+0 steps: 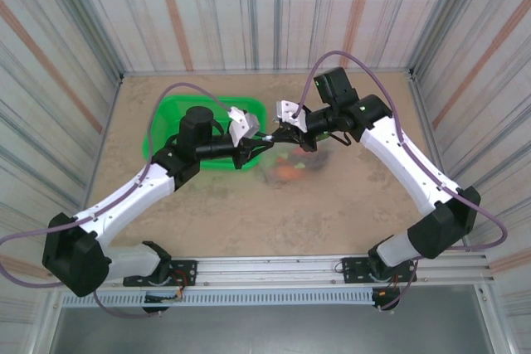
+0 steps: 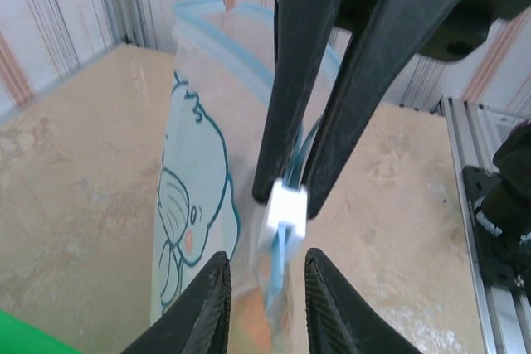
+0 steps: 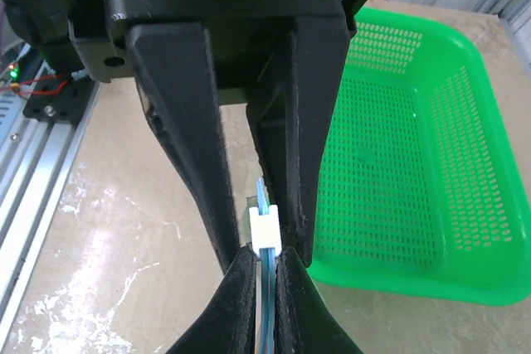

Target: Place the food in the zip-top bag and seal the zipper

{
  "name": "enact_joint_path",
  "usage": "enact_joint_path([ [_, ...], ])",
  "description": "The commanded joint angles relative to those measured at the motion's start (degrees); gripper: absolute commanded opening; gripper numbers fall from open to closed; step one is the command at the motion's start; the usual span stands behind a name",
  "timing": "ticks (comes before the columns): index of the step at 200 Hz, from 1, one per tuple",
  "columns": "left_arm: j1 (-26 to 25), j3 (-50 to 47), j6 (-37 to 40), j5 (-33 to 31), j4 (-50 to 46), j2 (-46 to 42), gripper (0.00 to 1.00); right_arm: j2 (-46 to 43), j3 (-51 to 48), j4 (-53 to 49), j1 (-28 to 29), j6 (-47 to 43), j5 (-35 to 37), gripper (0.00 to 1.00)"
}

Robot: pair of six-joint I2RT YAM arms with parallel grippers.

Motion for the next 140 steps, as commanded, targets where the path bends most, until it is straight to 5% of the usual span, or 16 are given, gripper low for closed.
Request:
enact_joint_path([
  [1, 0.24, -0.37, -0.2, 2.1, 5.17, -1.14, 0.15, -2.33, -1.02, 0.91, 0.22, 1.88, -1.89, 0.05],
  [21, 0.29, -0.32, 0.49, 2.96, 4.71, -1.25, 0.0, -2.27, -0.68, 0.48, 0.09, 1.97, -1.6, 0.05],
  [40, 0.09, -0.53, 1.39, 2.99, 3.58, -1.72, 0.0, -2.46, -0.45, 0.52, -0.21, 2.39, -1.94, 0.05],
  [64, -0.09, -1.82, 1.17, 2.04, 4.37, -2.58, 0.14, -2.66, -0.5, 0.85, -0.4, 2.68, -1.95, 0.05],
  [90, -0.11, -2.49, 1.33, 2.21, 5.19, -3.05, 0.03, -2.58, -0.6, 0.73, -0.31, 2.85, -2.04, 0.06],
  [118, -0.55, -2.2, 2.52, 1.92, 3.77, -3.28, 0.09, -2.88, -0.57, 0.8, -0.4, 3.07, -2.26, 0.06],
  [140, -0.56, -2.93, 2.86, 1.72, 4.42, -3.86, 0.0, -2.91, -0.44, 0.61, -0.29, 3.04, -2.21, 0.06],
])
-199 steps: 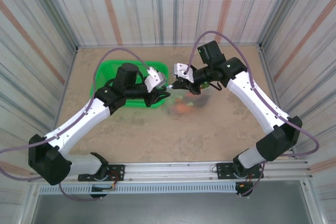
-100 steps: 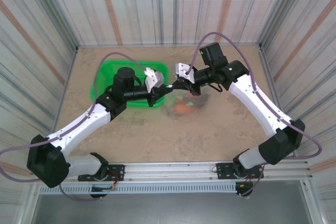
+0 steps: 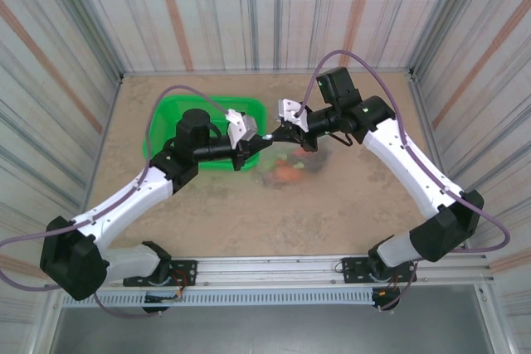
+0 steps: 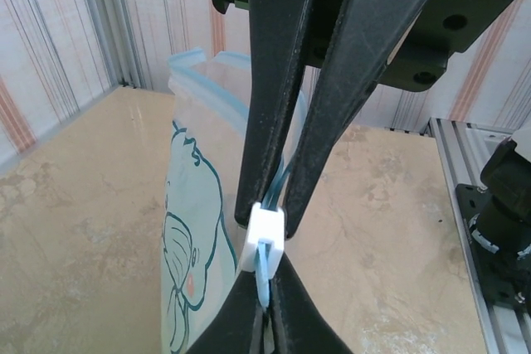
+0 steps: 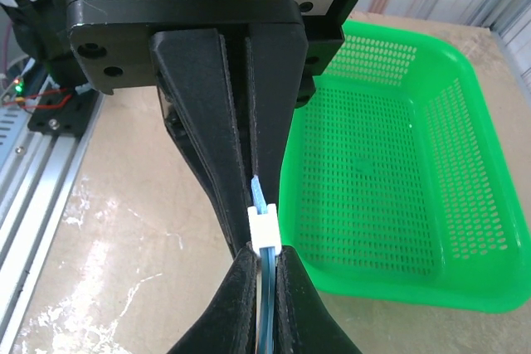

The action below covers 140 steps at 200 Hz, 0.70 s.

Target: Place the food in the zip-top bag and seal the zipper

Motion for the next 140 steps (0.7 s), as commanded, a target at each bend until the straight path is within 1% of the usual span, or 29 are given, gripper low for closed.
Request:
enact_joint_path([
  [1, -0.45, -0.69, 1.79, 0.57, 1.15, -2.24, 0.0, -1.71, -0.18, -0.23, -0.06, 1.51, -1.1, 0.06],
  [16, -0.53, -0.7, 2.2, 0.88, 0.98, -2.33, 0.0, -1.79, -0.03, -0.42, 0.09, 1.54, -0.9, 0.07],
  [29, -0.66, -0.73, 2.67, 1.03, 0.87, -2.48, 0.0, -2.01, 0.14, -0.71, 0.26, 1.76, -0.71, 0.13],
  [75, -0.89, -0.92, 3.61, 0.83, 0.42, -2.84, 0.0, -1.39, 1.75, -3.05, 1.58, 1.16, 0.1, 0.25],
  [104, -1.45, -0.66, 4.52, 0.83, -0.52, -2.82, 0.0, -0.85, 1.81, -3.28, 2.48, 0.4, 1.32, 0.28],
  [140, -1.76, -0.75, 5.29, 0.61, -1.46, -3.16, 0.0, -0.52, 3.05, -3.44, 2.83, 0.7, 0.8, 0.27],
])
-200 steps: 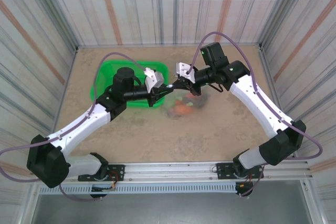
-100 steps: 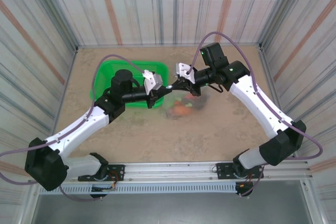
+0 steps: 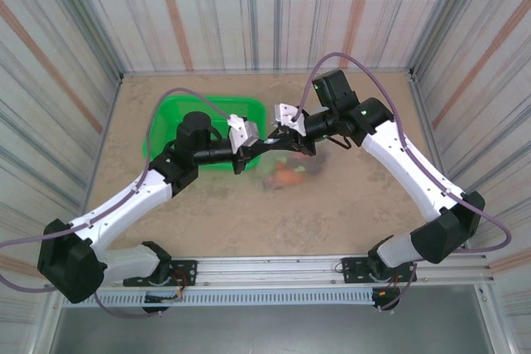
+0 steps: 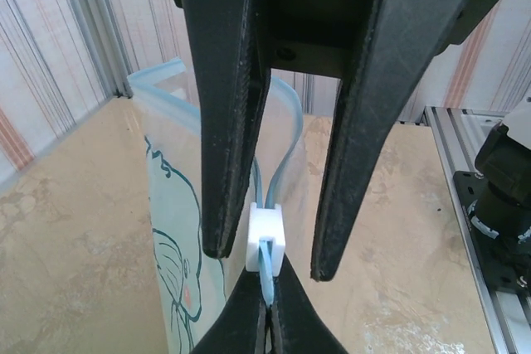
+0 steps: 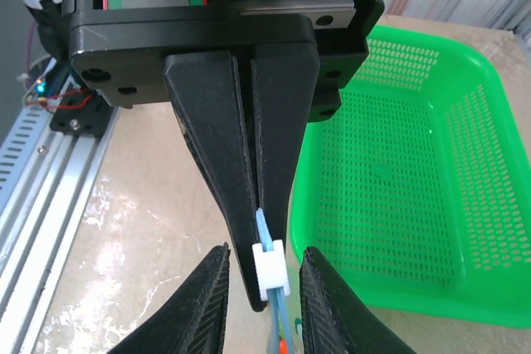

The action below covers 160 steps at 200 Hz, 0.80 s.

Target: Place the food in the zip-top bag and seal the zipper

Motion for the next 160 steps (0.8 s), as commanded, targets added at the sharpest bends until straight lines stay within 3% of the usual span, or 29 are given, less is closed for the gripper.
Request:
enact_joint_path([
  [1, -0.34, -0.42, 1.77, 0.59, -0.54, -2.02, 0.0, -0.01, 2.57, -1.83, 0.47, 0.36, 0.25, 0.27],
  [54, -0.36, -0.65, 2.03, 0.17, -0.57, -2.61, 0.0, 1.0, 3.59, -3.91, 0.55, -0.21, 0.72, 0.13],
  [114, -0.42, -0.64, 1.93, -0.05, -0.37, -2.91, 0.0, 1.65, 2.82, -4.05, 1.35, -0.43, 2.47, 0.19],
  [160, -0.42, -0.9, 1.17, -1.29, -1.02, -3.85, 0.0, 1.01, 2.86, -3.79, 1.35, -0.61, 3.12, 0.01],
])
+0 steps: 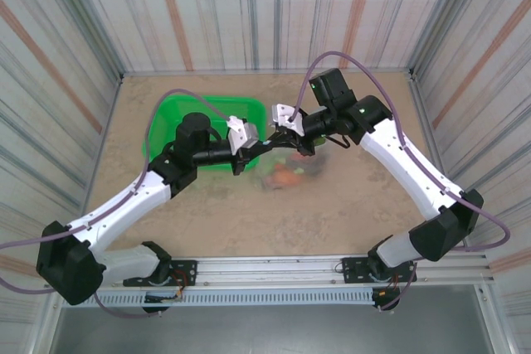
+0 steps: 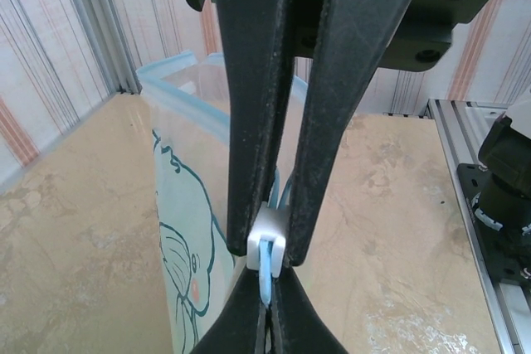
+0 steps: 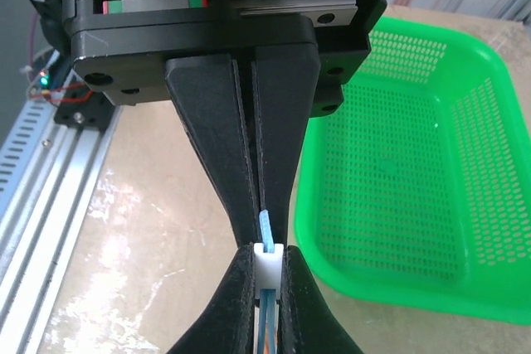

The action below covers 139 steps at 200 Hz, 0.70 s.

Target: Place the food in the zip-top bag and seal the zipper

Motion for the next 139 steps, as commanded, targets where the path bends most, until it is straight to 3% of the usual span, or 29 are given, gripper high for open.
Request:
enact_joint_path([
  [1, -0.42, -0.42, 0.17, -0.67, -0.02, -2.98, 0.0, -0.08, 0.68, -1.1, 0.37, -0.13, 1.6, 0.01],
  [99, -0.42, -8.09, -9.2, -15.14, -3.11, -19.49, 0.0, -4.59, -5.63, 0.83, -0.66, 0.38, 9.4, 0.02],
  [139, -0.29, -9.87, -10.77, -30.45, -8.94, -28.44, 0.0, -7.21, -9.68, 3.9, -2.22, 2.98, 14.78, 0.02],
])
